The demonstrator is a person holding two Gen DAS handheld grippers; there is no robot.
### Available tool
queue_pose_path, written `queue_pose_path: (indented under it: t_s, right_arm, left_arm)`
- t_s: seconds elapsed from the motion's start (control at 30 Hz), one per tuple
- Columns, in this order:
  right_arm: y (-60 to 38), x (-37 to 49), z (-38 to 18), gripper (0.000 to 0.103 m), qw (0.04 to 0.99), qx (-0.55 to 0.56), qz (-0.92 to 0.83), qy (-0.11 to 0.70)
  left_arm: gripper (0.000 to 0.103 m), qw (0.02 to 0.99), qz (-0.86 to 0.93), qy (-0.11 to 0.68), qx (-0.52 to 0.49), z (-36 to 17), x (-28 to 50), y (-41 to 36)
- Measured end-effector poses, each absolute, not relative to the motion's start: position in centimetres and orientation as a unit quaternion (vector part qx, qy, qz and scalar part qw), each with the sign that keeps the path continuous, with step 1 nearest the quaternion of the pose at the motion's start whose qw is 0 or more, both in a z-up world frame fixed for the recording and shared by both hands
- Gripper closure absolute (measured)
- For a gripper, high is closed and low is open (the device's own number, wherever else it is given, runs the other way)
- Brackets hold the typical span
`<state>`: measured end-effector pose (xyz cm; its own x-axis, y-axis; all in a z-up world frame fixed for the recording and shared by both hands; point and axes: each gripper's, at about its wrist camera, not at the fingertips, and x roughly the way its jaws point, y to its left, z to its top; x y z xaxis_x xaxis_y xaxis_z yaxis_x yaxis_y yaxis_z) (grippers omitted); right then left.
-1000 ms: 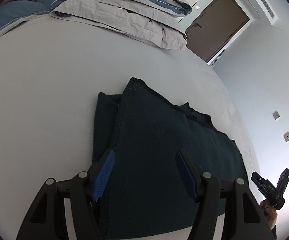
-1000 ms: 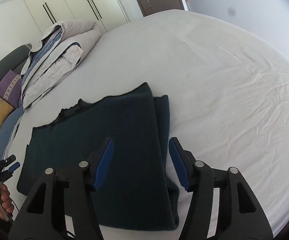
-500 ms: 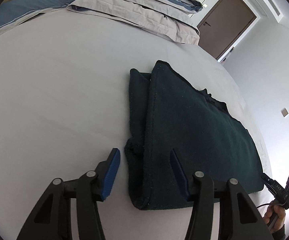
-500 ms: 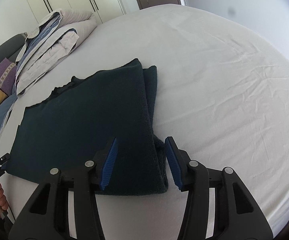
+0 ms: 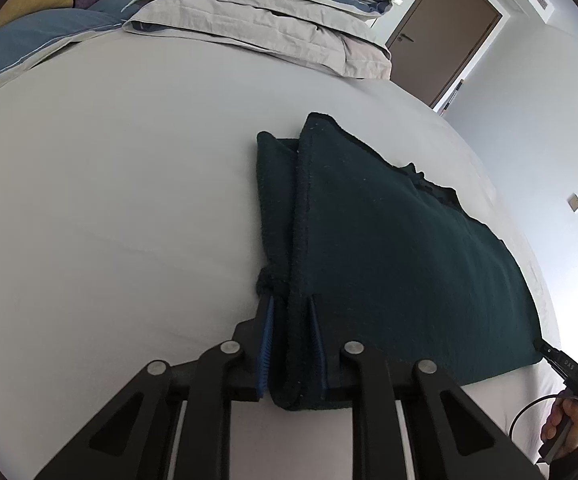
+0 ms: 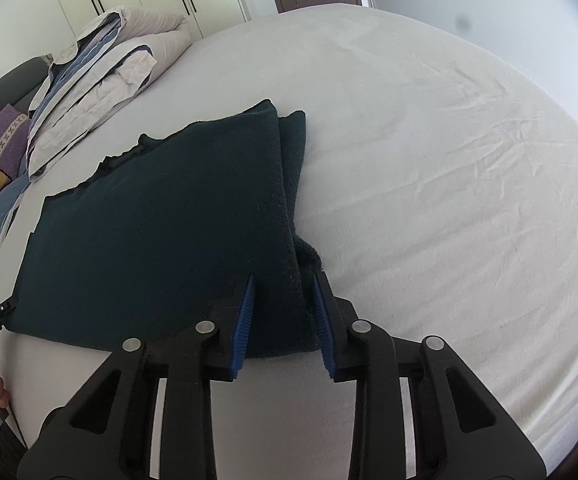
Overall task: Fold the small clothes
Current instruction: 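Lower the hem onto the sweater and open both grippers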
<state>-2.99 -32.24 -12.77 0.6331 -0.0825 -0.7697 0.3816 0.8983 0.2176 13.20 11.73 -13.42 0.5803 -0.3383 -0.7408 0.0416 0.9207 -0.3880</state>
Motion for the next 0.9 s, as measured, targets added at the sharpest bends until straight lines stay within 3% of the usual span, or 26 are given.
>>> queue_pose_path:
  t_s: [0.17, 0.9]
  right_arm:
    - [-32.5, -3.1, -12.5, 0.096, 0.885, 0.18, -0.13, 0.41]
    - [-33.5, -4.6, -13.5, 0.098, 0.876, 0.216, -0.132, 0.412]
  left_arm:
    - [0.093, 0.874, -0.11, 0.446, -0.16, -13.3, 13.1, 11.6]
    - [0.096, 0.87, -0.121, 0.448, -0.165, -14.0, 11.3, 12.6]
